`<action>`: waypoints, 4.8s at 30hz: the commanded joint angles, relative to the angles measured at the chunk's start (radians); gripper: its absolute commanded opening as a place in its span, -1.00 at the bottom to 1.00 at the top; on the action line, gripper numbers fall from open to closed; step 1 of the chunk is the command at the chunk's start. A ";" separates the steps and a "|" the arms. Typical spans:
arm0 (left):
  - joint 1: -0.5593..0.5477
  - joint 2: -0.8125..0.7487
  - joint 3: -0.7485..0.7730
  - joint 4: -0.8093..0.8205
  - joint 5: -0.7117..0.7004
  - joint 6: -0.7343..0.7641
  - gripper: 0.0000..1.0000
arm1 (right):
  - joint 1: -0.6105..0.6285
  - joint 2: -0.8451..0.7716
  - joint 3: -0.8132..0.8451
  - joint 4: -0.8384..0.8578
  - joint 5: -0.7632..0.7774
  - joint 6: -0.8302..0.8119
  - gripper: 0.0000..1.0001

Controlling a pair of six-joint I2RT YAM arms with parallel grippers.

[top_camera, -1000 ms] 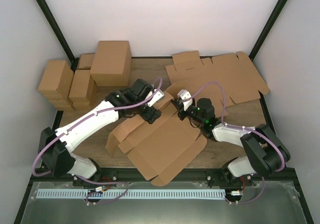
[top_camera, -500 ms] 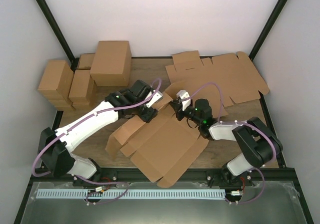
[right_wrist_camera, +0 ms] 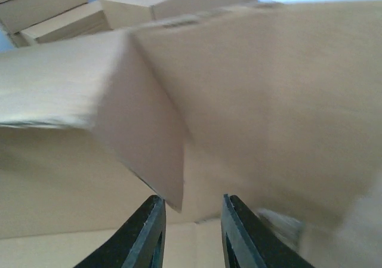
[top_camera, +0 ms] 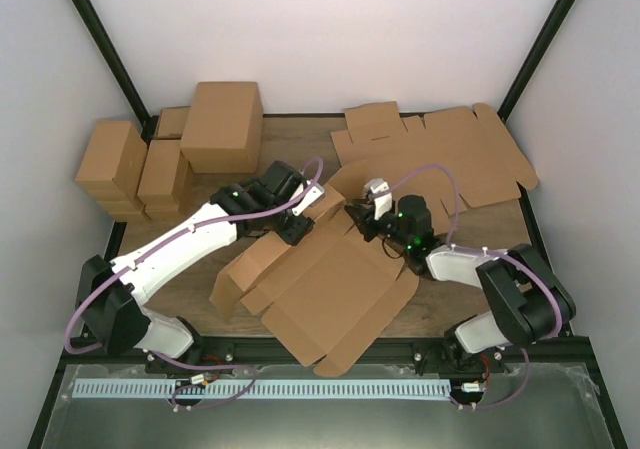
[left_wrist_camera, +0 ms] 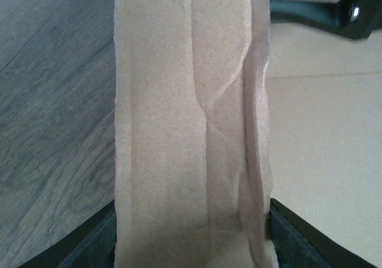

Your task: Fold the paper box

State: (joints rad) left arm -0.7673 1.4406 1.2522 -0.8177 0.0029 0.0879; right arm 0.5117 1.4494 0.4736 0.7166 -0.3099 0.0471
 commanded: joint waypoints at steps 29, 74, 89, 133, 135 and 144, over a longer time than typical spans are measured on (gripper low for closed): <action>-0.004 -0.031 -0.059 0.031 0.016 0.009 0.08 | -0.195 0.495 0.444 -0.552 -0.338 0.333 -0.99; -0.007 -0.014 -0.094 0.012 -0.003 -0.013 0.08 | -0.060 0.252 0.208 -0.390 -0.201 0.332 -0.98; -0.015 -0.031 -0.109 0.035 0.022 -0.013 0.08 | -0.290 0.180 0.246 -0.122 -0.421 -0.052 -0.22; -0.007 -0.059 -0.074 0.052 -0.061 -0.119 0.08 | -0.252 0.171 0.543 -0.567 -0.600 -0.255 -0.99; -0.005 -0.062 -0.072 0.055 -0.063 -0.133 0.08 | -0.223 0.146 0.541 -0.583 -0.554 -0.225 -0.99; 0.000 -0.074 -0.071 0.059 -0.054 -0.159 0.08 | -0.119 0.052 0.486 -0.617 -0.397 0.001 -0.99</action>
State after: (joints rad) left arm -0.7704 1.3602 1.1767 -0.7525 -0.0700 -0.0498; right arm 0.3161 1.5753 0.9699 0.0875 -0.6891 -0.0887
